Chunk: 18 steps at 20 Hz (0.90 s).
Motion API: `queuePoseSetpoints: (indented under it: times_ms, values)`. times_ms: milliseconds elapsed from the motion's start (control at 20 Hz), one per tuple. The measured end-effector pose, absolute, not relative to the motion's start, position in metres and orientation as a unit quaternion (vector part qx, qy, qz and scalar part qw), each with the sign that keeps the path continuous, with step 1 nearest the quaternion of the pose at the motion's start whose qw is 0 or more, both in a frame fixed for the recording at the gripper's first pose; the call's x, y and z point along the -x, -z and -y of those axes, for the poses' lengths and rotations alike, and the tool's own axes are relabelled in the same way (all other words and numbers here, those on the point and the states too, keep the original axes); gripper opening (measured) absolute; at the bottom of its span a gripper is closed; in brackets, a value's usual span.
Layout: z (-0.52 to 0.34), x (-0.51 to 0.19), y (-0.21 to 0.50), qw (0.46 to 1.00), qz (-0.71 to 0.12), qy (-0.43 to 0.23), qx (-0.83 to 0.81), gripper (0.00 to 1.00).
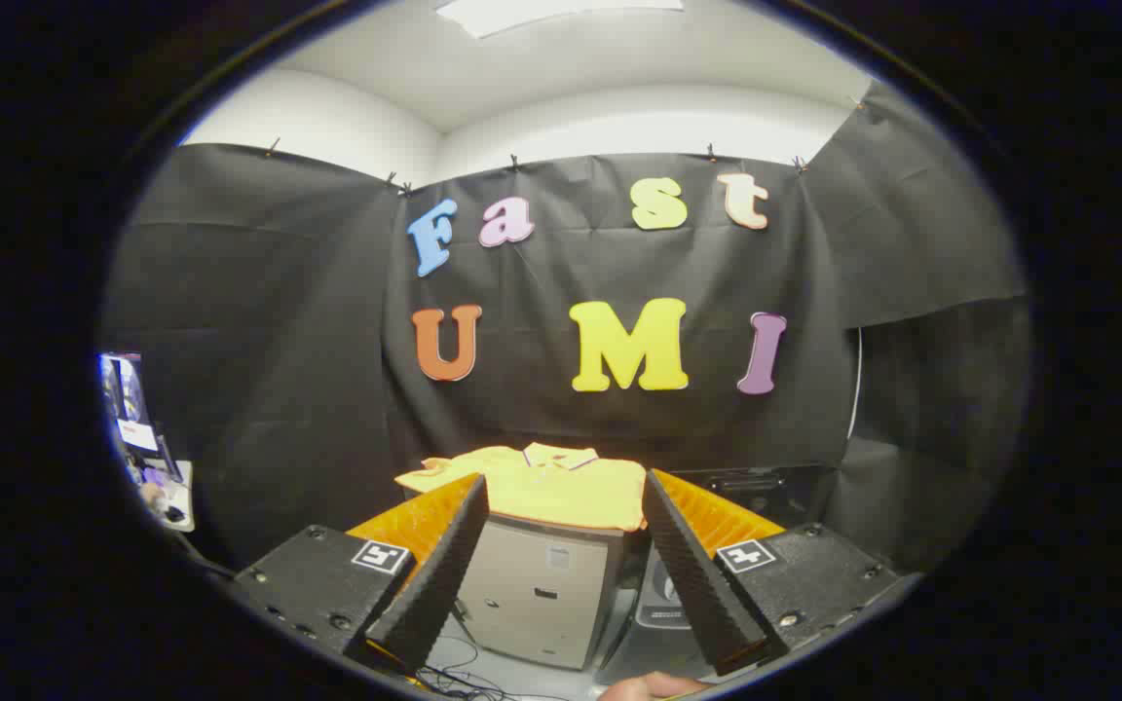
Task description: Put the clothes into the washing machine and then close the washing machine lid.
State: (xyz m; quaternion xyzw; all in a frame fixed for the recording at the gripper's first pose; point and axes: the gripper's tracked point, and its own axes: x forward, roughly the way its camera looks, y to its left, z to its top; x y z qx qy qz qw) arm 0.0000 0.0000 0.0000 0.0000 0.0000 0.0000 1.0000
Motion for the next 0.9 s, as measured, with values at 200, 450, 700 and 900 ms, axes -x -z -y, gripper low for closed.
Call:
queuePoseSetpoints:
  times_ms: [200, 450, 700, 900]
  values:
    - [0.009, -0.001, 0.001, 1.0, -0.009, 0.01, -0.006, 0.99]
    - [0.018, 0.002, -0.002, 1.0, -0.005, 0.025, -0.005, 1.0]
    - [0.014, 0.001, -0.003, 1.0, -0.008, 0.026, -0.006, 0.99]
    - [0.003, -0.002, -0.004, 1.0, -0.008, 0.017, -0.005, 0.99]
